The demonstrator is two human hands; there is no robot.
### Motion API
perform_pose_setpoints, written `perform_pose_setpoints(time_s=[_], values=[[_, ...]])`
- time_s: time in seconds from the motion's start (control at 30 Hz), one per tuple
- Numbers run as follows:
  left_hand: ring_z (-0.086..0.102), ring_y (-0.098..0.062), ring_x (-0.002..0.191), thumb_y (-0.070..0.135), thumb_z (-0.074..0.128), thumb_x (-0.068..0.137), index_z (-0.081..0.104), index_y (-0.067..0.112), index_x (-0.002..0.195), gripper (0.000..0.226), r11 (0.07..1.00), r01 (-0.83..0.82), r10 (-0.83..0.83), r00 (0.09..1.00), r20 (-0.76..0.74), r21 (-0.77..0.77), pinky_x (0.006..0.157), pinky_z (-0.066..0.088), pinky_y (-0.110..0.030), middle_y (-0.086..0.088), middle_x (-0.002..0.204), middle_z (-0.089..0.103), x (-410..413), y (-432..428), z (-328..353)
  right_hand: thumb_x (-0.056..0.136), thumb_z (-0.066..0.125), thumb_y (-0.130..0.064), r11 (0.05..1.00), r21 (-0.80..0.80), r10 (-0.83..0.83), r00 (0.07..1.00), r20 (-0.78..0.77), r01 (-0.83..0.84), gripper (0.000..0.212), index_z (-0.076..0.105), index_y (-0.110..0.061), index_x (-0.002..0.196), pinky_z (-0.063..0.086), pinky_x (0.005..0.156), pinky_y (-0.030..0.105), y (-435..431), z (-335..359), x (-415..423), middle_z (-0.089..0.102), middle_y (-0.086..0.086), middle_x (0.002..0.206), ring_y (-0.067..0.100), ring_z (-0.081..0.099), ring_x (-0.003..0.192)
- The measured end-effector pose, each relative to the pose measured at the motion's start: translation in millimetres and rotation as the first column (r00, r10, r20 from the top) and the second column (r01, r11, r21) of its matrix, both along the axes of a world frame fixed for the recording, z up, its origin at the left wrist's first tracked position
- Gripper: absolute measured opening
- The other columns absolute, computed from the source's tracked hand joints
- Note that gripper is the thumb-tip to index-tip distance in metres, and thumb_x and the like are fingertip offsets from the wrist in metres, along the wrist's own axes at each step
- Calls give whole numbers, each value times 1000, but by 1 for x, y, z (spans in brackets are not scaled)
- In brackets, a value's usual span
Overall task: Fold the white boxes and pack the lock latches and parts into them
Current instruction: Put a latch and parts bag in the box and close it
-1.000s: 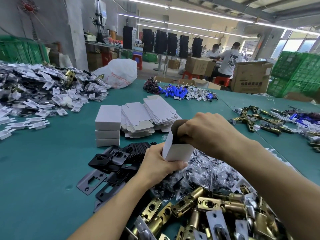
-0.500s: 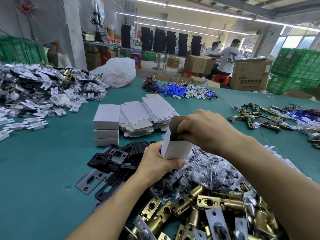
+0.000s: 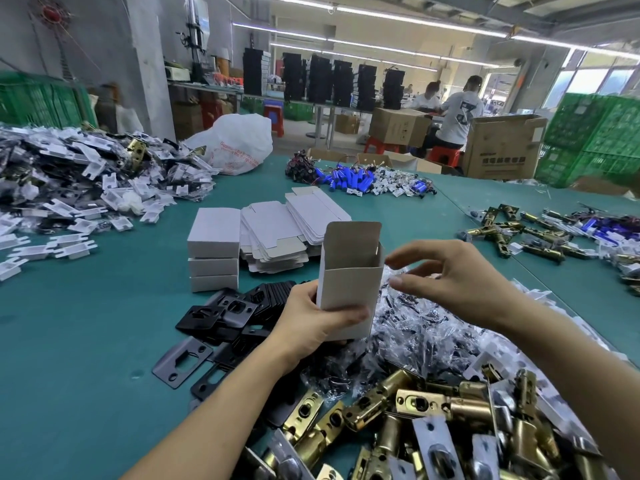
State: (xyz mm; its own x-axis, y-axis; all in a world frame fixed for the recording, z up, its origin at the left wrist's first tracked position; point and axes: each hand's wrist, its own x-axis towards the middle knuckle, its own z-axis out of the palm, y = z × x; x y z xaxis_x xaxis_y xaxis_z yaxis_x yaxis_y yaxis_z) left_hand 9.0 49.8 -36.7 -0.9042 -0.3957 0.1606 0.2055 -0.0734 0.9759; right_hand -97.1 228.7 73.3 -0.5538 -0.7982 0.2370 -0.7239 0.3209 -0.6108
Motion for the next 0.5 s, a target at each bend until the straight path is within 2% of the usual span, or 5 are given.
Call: perform_pose_setpoints(time_s=[0.07, 0.13, 0.27, 0.43, 0.5], values=[[74, -14, 81, 18, 91, 61, 77, 20, 89, 31, 1000, -2, 2, 1000, 5, 22, 65, 60, -28, -5, 91, 78, 1, 1, 1, 82, 76, -30, 998, 58, -12, 1000, -4, 13, 24, 71, -36, 105, 60, 80, 36, 4, -6, -6, 73, -10, 100, 8, 72, 83], [74, -17, 83, 24, 90, 60, 75, 18, 94, 38, 999, -13, 12, 1000, 23, 30, 65, 60, -29, -6, 92, 78, 0, 1, 1, 86, 74, -29, 974, 218, -47, 996, -73, 62, 18, 71, -34, 102, 59, 80, 34, 7, -11, -13, 72, -12, 96, 4, 70, 79], [75, -22, 81, 29, 92, 60, 73, 17, 95, 41, 998, -16, 13, 999, 51, 59, 61, 60, -31, -7, 90, 78, 0, 1, 0, 82, 76, -41, 788, 590, -64, 977, -204, 175, 30, 67, -32, 109, 53, 87, 29, 16, -18, -24, 67, -9, 107, 0, 60, 88], [75, -23, 84, 28, 94, 58, 76, 24, 87, 34, 999, -13, 10, 997, 76, 29, 65, 61, -34, -6, 91, 78, -1, -1, 0, 69, 80, -55, 708, 649, -136, 955, -263, 279, 61, 57, -31, 121, 45, 99, 34, 23, -26, -24, 54, -11, 114, 11, 50, 112], [75, -22, 84, 26, 93, 59, 77, 27, 85, 31, 1000, -5, 3, 997, 74, 29, 65, 61, -33, -6, 91, 78, 0, -1, 0, 68, 81, -55, 710, 641, -146, 952, -271, 291, 56, 60, -32, 114, 45, 94, 32, 24, -28, -25, 51, -13, 105, 11, 51, 110]])
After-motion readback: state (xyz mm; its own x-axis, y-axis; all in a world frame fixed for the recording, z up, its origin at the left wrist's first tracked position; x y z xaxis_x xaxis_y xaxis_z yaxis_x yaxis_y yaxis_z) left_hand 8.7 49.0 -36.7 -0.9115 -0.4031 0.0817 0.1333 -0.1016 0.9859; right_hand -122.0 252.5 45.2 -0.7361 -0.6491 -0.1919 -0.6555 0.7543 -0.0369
